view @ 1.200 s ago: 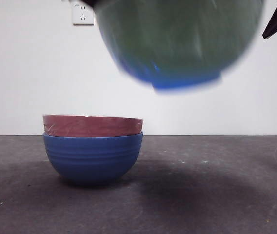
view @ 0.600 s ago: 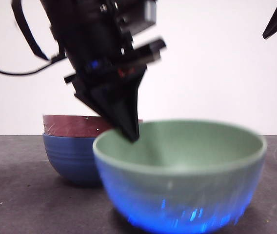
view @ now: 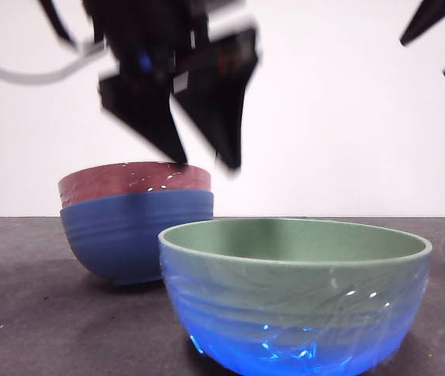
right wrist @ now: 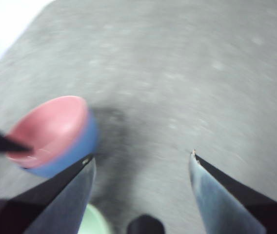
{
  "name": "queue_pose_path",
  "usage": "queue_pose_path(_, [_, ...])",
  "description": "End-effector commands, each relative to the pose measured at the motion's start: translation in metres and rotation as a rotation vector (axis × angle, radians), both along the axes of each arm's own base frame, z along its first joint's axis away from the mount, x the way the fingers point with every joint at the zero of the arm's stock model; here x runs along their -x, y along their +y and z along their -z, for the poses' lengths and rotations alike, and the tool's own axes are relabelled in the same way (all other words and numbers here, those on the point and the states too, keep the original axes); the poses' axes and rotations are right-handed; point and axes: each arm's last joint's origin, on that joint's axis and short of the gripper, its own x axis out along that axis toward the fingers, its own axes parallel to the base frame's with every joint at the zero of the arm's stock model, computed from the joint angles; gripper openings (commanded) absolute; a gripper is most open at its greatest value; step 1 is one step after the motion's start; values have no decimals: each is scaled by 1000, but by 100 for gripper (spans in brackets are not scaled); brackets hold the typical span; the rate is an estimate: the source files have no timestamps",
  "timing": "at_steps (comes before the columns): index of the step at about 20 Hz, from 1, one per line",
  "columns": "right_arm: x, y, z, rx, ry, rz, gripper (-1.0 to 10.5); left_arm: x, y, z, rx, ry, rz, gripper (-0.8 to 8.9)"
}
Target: Pick up the green bowl on the top,put the green bowl on the left,pick up the red bowl in the middle,put the red bowl on the right
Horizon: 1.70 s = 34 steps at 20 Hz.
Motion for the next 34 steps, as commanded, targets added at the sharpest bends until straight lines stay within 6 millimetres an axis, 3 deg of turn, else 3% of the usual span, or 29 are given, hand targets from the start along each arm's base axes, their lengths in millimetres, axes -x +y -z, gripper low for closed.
queue_pose_path(1, [-4,16,-12,15,-39,-94,322,10,13,-40,84,-71,-1,377])
queue_pose_path(4, [-16,41,-25,44,-50,-215,320,28,37,-78,161,-142,-15,377])
queue_pose_path(7, [-30,77,-32,119,-6,-379,320,44,75,-99,148,-225,-144,377])
queue_pose_path(11, [-44,135,-27,227,61,-592,316,61,128,-112,89,-276,-347,377])
queue_pose_path(16, [-50,202,0,339,88,-764,312,80,176,-114,26,-247,-530,376])
queue_pose_path(21, [-47,246,45,471,112,-843,288,88,189,-111,-15,-200,-591,376])
queue_pose_path(25, [-49,263,73,525,125,-855,188,89,189,-110,-1,-172,-588,376])
queue_pose_path(30, [-51,264,76,545,118,-846,-13,90,190,-109,-12,-161,-588,376])
queue_pose_path(34, [-51,263,71,545,89,-841,-12,90,190,-109,-11,-161,-589,376])
